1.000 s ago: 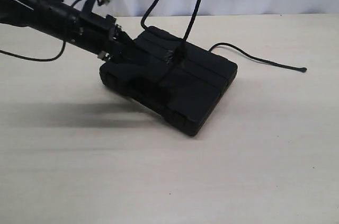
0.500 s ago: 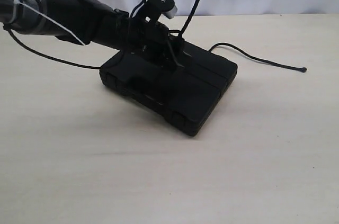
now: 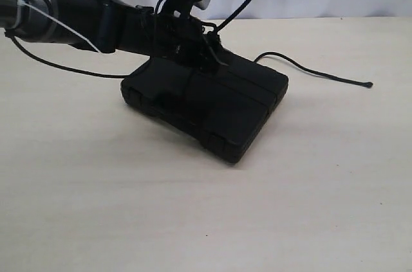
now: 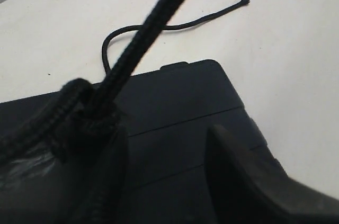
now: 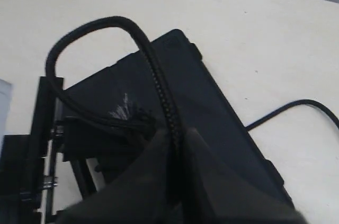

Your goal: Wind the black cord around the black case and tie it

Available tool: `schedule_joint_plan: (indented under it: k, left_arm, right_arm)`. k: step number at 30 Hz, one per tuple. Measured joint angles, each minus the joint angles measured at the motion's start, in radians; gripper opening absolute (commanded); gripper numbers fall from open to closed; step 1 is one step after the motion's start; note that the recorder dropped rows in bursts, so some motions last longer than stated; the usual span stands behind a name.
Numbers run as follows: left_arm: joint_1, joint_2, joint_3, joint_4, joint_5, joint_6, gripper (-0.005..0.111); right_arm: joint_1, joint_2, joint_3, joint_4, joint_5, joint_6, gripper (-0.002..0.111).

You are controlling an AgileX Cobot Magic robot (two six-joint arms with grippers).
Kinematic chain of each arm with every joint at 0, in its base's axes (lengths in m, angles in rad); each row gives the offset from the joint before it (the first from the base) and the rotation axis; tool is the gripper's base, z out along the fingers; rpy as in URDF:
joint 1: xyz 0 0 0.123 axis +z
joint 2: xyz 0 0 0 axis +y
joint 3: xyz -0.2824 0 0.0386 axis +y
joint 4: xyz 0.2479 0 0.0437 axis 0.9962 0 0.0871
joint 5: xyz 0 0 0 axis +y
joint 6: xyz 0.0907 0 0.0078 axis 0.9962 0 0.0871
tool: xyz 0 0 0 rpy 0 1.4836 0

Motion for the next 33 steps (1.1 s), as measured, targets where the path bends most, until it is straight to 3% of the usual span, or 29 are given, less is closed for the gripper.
schedule_joint_plan:
  k: [13, 21, 28, 33]
  left_arm:
    - [0.0, -0.066, 0.0, 0.205, -0.033, 0.002, 0.046]
    - [0.0, -0.064, 0.0, 0.216, 0.008, 0.004, 0.046]
    - [-0.002, -0.028, 0.0, 0.106, 0.12, 0.016, 0.046]
    - [-0.002, 0.0, 0.0, -0.046, 0.149, 0.119, 0.046]
  right_arm:
    - [-0.073, 0.0, 0.0, 0.009, 0.019, 0.062, 0.004]
    - [-0.073, 0.0, 0.0, 0.009, 0.019, 0.062, 0.004]
    - [-0.073, 0.0, 0.0, 0.009, 0.027, 0.062, 0.004]
    - [-0.073, 0.0, 0.0, 0.009, 0.027, 0.062, 0.004]
